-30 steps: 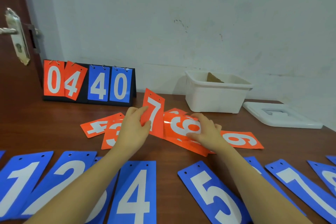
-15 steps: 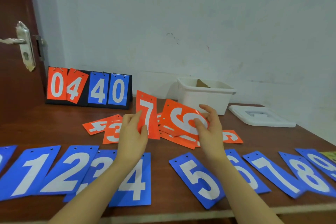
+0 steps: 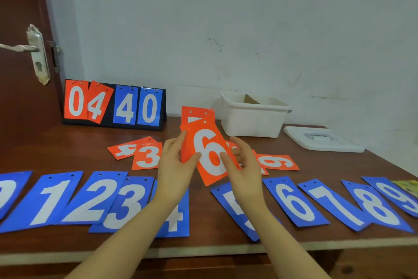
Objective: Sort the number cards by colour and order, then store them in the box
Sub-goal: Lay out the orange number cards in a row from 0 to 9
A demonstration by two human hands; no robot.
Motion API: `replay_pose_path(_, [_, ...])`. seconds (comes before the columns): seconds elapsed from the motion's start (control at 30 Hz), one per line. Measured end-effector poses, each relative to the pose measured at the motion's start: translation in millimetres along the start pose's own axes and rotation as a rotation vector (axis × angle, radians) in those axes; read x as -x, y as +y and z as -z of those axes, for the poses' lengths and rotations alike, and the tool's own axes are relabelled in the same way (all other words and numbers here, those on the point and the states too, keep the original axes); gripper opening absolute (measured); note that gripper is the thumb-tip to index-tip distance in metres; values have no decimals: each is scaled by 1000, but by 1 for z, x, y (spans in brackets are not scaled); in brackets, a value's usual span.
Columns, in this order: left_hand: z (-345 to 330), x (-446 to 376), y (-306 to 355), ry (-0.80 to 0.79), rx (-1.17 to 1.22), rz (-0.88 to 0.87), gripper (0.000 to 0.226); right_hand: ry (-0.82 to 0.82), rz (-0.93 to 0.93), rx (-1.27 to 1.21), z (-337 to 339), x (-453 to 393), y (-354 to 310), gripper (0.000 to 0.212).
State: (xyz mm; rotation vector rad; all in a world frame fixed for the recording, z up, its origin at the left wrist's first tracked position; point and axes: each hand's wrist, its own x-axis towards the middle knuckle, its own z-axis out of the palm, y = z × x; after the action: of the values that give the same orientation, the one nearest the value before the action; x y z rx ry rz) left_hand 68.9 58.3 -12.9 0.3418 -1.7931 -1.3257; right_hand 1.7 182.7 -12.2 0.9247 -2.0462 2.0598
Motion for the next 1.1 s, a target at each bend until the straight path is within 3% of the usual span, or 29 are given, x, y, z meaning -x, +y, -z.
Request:
replay_pose_path(0.2, [4,-4,-6,-137,91,56,49,-113,-214,-105,-1,-14,7,48])
replay_pose_path(0.5, [0,-23,-16,-28,-42,-12,45,86,-159,-168,-10,-31,10,38])
replay_pose_path(0.67, [1,-48,-26,5,-265,-49,40,92,-217,88,29,-50,31,40])
replay_pose_path(0.8, [-6,-56,-37,-233,-595,21,41,-91,-307,469,42,-67,53,48])
replay_pose_path(0.9, [-18,-64,-47,-413,-722,99,44,-133,-347,581,39,-79,65,47])
replay_pose_path(1.1, [-38,-95,-68,-507,-903,129,50,-138,-340,714,31,-116,83,46])
